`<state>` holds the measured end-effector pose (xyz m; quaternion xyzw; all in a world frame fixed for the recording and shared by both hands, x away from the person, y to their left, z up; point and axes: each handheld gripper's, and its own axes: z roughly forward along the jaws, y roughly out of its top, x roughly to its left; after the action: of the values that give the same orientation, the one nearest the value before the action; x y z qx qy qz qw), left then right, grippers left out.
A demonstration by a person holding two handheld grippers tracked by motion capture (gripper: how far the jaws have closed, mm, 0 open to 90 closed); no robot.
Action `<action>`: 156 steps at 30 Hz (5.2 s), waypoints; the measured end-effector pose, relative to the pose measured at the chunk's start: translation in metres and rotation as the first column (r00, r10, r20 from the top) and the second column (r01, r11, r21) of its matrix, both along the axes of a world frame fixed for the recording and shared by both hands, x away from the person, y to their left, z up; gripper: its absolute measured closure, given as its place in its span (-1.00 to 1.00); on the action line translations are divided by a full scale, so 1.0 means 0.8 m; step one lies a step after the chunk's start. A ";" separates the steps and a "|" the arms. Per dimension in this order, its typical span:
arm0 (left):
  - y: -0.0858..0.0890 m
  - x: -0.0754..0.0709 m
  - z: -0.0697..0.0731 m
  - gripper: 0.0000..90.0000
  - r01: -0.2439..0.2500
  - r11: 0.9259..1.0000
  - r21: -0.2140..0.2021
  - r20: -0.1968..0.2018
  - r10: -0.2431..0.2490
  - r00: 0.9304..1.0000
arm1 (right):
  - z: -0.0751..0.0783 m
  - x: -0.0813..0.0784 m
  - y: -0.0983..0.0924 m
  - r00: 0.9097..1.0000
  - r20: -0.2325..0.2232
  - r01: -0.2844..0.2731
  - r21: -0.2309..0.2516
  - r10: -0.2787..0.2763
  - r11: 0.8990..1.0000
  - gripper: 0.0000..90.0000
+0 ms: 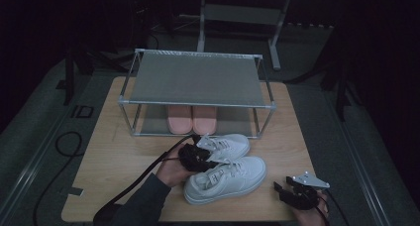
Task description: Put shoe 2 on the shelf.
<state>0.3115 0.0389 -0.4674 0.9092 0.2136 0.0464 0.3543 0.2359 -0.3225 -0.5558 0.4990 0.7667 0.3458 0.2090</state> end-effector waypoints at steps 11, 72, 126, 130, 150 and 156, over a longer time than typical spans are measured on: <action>-0.006 0.007 0.015 0.70 0.006 1.000 -0.004 0.008 -0.006 1.000 | -0.001 -0.002 0.001 1.000 0.009 -0.007 -0.007 0.007 1.000 -0.08; -0.057 0.026 0.104 0.70 0.151 0.986 -0.069 0.051 -0.148 0.988 | -0.005 -0.017 -0.006 1.000 0.031 -0.004 0.004 0.004 1.000 -0.16; -0.089 0.035 0.193 0.69 0.216 0.971 -0.100 0.122 -0.204 0.971 | -0.005 -0.019 -0.006 0.999 0.032 0.003 0.004 -0.004 1.000 -0.16; -0.091 0.038 0.199 0.69 0.217 0.970 -0.110 0.121 -0.204 0.971 | -0.005 -0.019 -0.006 0.999 0.032 0.004 0.006 -0.004 1.000 -0.16; -0.089 0.056 0.224 0.69 0.187 0.974 -0.129 0.140 -0.169 0.976 | -0.005 -0.019 -0.007 1.000 0.031 0.003 0.006 -0.004 1.000 -0.16; -0.083 0.066 0.229 0.69 0.146 0.980 -0.136 0.136 -0.127 0.982 | -0.005 -0.019 -0.007 0.999 0.031 0.004 0.006 -0.004 1.000 -0.16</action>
<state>0.3641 -0.0272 -0.2840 0.8889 0.1304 0.0639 0.4345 0.2207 -0.3277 -0.5596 0.4957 0.7612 0.3555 0.2202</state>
